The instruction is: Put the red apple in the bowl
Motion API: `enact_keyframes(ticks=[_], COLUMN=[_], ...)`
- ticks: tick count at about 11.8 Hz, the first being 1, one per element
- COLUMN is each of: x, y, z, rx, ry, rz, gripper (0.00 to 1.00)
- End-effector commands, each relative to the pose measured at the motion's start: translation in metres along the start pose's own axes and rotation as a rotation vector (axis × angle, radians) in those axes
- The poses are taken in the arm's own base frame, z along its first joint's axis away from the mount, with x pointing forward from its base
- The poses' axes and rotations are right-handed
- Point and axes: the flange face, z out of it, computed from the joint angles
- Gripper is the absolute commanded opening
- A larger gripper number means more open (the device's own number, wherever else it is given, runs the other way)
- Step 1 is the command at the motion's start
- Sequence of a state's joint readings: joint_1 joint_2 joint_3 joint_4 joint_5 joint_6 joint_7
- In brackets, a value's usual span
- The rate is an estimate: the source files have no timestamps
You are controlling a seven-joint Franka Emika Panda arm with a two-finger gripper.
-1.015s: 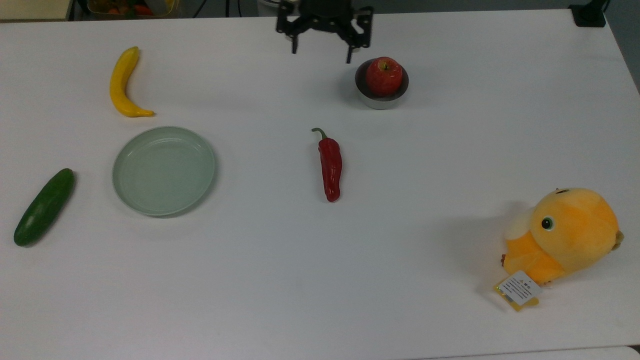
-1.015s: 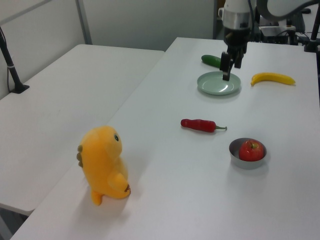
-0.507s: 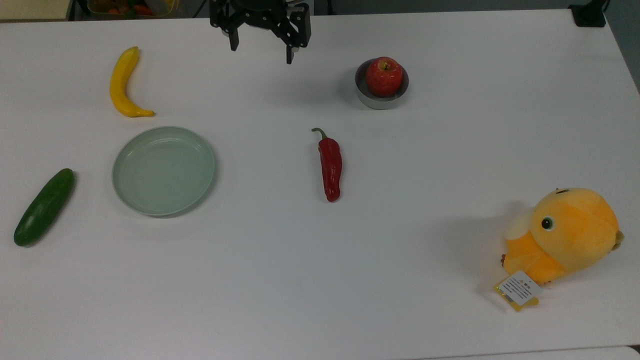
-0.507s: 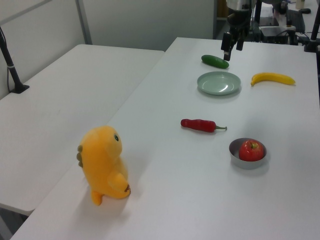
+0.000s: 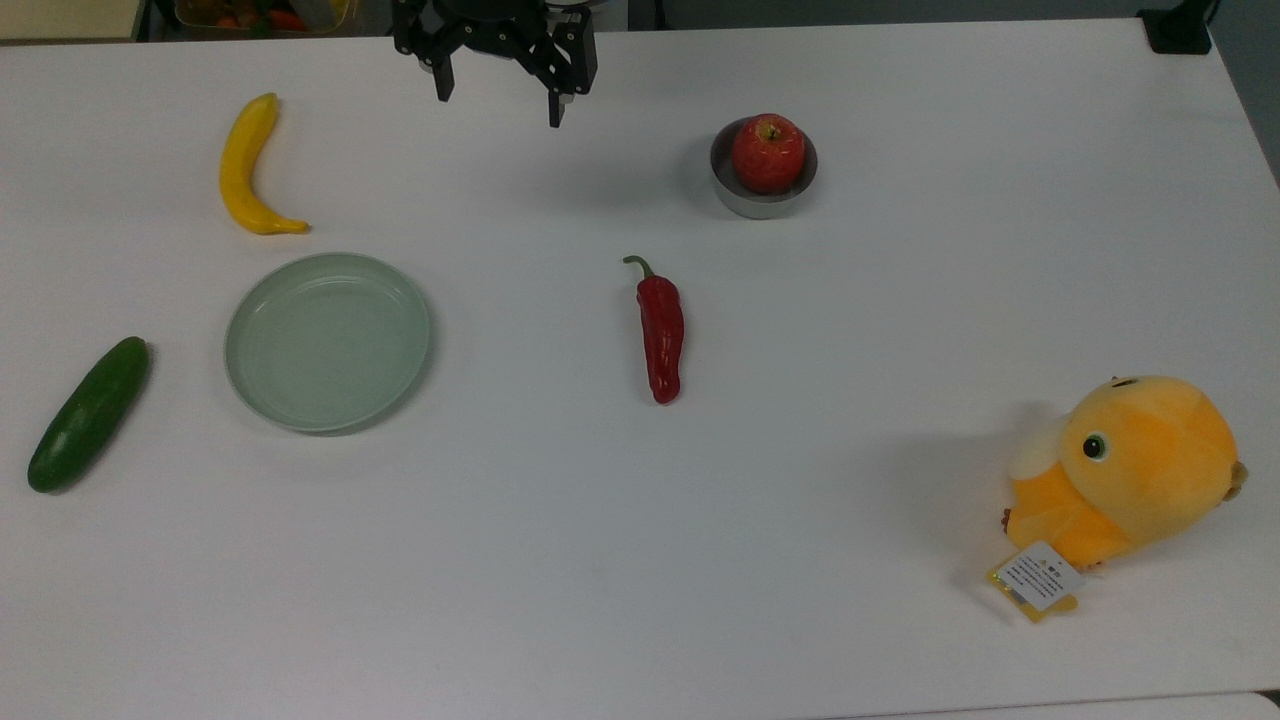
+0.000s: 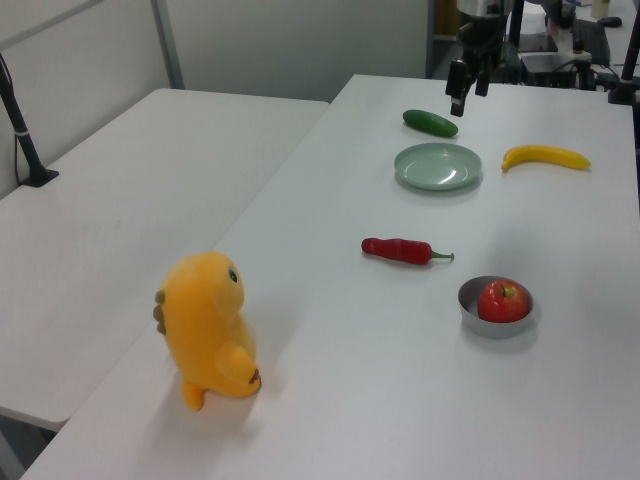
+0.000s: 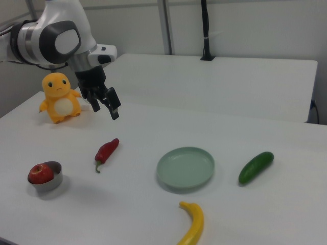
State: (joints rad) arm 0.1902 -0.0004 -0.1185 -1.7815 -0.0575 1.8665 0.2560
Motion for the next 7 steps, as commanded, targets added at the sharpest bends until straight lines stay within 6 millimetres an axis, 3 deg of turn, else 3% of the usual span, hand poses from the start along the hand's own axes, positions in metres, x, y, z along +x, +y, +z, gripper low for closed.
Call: enact_keyframes(ticks=[1,3,7], x=[-0.014,-0.022,-0.025], y=[-0.003,-0.016,-0.020], z=[0.010,0.022,0.029], rx=[0.007,0.002,-0.001], ry=[-0.047,-0.073,-0.086], rz=[-0.023,-0.059,-0.066], gripper=[1.00,1.00,1.00])
